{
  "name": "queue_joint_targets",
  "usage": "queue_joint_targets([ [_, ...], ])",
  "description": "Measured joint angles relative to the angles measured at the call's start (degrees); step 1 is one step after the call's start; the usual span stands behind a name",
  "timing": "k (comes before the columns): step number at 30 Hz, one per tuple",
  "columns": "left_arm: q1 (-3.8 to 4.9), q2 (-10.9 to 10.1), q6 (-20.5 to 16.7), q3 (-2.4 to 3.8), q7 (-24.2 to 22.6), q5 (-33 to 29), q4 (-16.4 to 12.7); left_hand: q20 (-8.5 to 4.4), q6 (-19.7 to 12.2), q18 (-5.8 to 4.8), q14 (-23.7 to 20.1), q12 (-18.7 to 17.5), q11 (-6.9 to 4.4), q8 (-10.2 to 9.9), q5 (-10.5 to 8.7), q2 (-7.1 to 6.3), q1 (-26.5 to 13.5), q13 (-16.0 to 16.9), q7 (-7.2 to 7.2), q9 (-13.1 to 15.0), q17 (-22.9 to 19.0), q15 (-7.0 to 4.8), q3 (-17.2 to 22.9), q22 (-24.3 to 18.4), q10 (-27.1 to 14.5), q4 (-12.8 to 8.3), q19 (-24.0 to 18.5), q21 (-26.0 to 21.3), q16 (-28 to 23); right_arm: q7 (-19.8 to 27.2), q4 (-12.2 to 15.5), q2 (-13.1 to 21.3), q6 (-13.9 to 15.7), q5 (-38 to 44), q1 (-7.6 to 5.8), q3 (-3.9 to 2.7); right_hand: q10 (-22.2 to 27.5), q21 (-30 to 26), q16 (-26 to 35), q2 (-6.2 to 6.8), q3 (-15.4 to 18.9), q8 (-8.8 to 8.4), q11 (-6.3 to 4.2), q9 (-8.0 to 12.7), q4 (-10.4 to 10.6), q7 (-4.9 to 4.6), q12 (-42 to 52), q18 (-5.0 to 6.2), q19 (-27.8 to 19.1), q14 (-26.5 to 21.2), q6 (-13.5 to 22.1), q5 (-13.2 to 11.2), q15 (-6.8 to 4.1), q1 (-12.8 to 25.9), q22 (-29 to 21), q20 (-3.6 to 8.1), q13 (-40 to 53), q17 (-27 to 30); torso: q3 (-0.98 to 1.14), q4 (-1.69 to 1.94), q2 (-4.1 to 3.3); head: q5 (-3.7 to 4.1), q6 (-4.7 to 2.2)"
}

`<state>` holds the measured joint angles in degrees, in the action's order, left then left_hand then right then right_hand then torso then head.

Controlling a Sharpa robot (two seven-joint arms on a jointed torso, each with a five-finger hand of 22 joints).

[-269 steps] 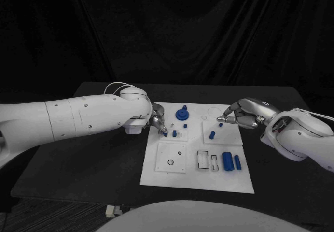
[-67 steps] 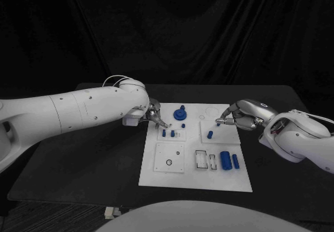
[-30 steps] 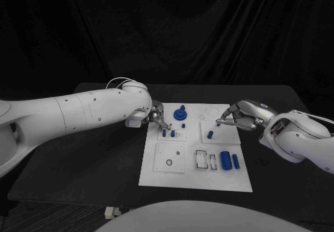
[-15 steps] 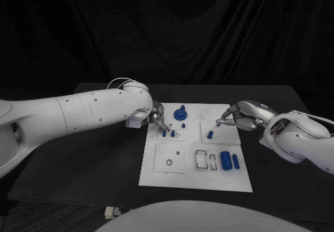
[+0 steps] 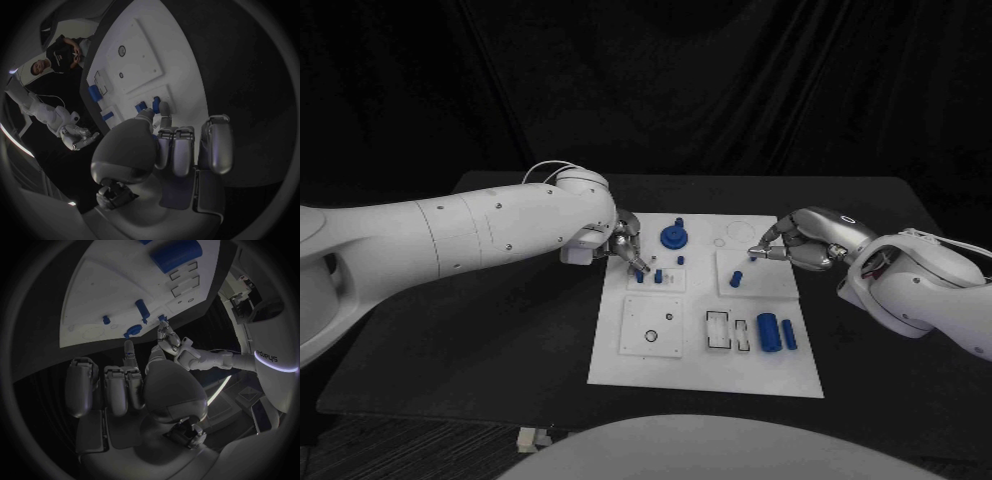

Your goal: Assemble the parts on the task board

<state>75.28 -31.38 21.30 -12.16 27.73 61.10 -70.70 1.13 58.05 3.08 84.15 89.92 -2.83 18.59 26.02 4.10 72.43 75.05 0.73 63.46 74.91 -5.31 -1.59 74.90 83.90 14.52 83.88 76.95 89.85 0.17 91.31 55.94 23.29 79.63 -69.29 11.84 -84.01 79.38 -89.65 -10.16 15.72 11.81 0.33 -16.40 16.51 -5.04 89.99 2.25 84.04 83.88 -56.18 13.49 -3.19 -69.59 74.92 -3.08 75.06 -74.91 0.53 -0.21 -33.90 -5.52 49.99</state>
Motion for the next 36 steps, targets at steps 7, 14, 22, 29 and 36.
queue_joint_targets([
  [7, 0.0, 0.1, -0.2, 0.01, -0.2, 0.0, 0.0, 0.0, 0.4, 0.0, 0.0, 0.0, -0.06, -1.8, 2.71, -0.67, 0.9, 0.0, -0.02, -1.3, 0.0, 0.0, 1.8, 0.0, 0.1, -0.4, 0.0, 0.0, 0.0, 0.0, -0.1, -0.1, 0.0, 0.0, 0.02, 0.0, 0.0, -0.2, 0.0, 0.0, 0.0, 0.0, 0.0, 0.0, 0.0, 0.0, 0.0, 0.0, 0.0, 0.0, 0.0, 0.0, 0.0, 0.0, 0.0, 0.0, 0.0, 0.0, -0.01, 0.01, 0.0, -0.03, 0.0],
  [14, -0.02, 0.1, -0.8, 0.04, -0.5, -0.6, -0.1, 0.0, 1.7, 0.0, 0.0, -0.6, -0.15, -6.1, -4.42, -2.52, 2.5, -0.1, 0.54, -6.4, 0.0, 0.0, 10.4, 0.0, 0.1, -1.4, 0.0, -0.5, 0.0, 0.0, -0.1, -0.1, -0.1, 0.0, 0.03, 0.0, 0.0, -0.5, 0.0, -0.1, 0.0, 0.0, 0.0, 0.0, 0.0, 0.0, -0.1, 0.0, 0.0, 0.0, 0.0, 0.0, 0.0, -0.1, 0.0, 0.0, 0.0, 0.0, 0.0, 0.01, 0.0, -0.07, 0.0],
  [22, -0.05, -0.2, -1.6, -0.03, 0.4, -4.7, 0.1, 0.0, 2.8, 0.01, 0.0, -0.6, -0.24, -7.0, -4.47, -5.23, 2.7, -0.1, 0.68, -8.5, 0.0, 0.0, 15.5, 0.0, 0.3, -3.1, 0.0, -0.5, 0.0, -0.1, -0.1, 0.0, -0.2, 0.0, 0.04, 0.0, 0.0, -0.8, 0.2, -0.13, 0.0, 0.0, 0.0, 0.0, 0.0, 0.0, -0.2, 0.0, 0.0, -0.1, 0.0, 0.2, 0.09, -0.5, 0.0, 0.0, 0.0, 0.0, 0.0, 0.01, 0.01, -0.05, 0.0],
  [29, -0.09, -0.7, -2.5, -0.06, 1.4, -7.0, -0.4, 0.0, 2.8, 0.01, 0.0, -0.6, -0.23, -7.0, -4.69, -6.38, 2.5, -0.1, 0.71, -8.9, 0.0, 0.0, 16.9, 0.0, 0.3, -3.3, 0.0, -0.5, 0.0, -0.1, -0.1, 0.0, -0.2, 0.0, 0.04, 0.0, 0.0, -0.8, 0.2, -0.27, 0.0, 0.0, 0.01, 0.0, 0.0, 0.0, -0.4, 0.0, 0.0, -0.1, 0.0, 0.2, 0.1, -0.7, 0.0, 0.0, 0.0, 0.0, 0.0, 0.01, 0.03, -0.08, 0.0],
  [36, -0.12, -1.1, -3.4, -0.07, 2.1, -8.4, -0.9, 0.0, 3.2, 0.0, 0.0, -0.8, -0.14, -7.0, -5.12, -7.34, 1.5, -0.1, 0.74, -9.0, 0.0, 0.0, 19.6, 0.0, 0.3, -5.0, 0.0, -0.5, 0.0, -0.2, -0.2, 0.0, -0.3, 0.0, 0.06, 0.0, 0.1, -1.2, 0.5, -0.34, 0.0, 0.0, 0.1, 0.0, 0.0, 0.0, -0.5, 0.0, 0.0, -0.1, 0.0, 0.2, 0.11, -0.8, 0.0, 0.0, 0.0, 0.0, 0.0, 0.01, 0.03, -0.21, 0.0],
])
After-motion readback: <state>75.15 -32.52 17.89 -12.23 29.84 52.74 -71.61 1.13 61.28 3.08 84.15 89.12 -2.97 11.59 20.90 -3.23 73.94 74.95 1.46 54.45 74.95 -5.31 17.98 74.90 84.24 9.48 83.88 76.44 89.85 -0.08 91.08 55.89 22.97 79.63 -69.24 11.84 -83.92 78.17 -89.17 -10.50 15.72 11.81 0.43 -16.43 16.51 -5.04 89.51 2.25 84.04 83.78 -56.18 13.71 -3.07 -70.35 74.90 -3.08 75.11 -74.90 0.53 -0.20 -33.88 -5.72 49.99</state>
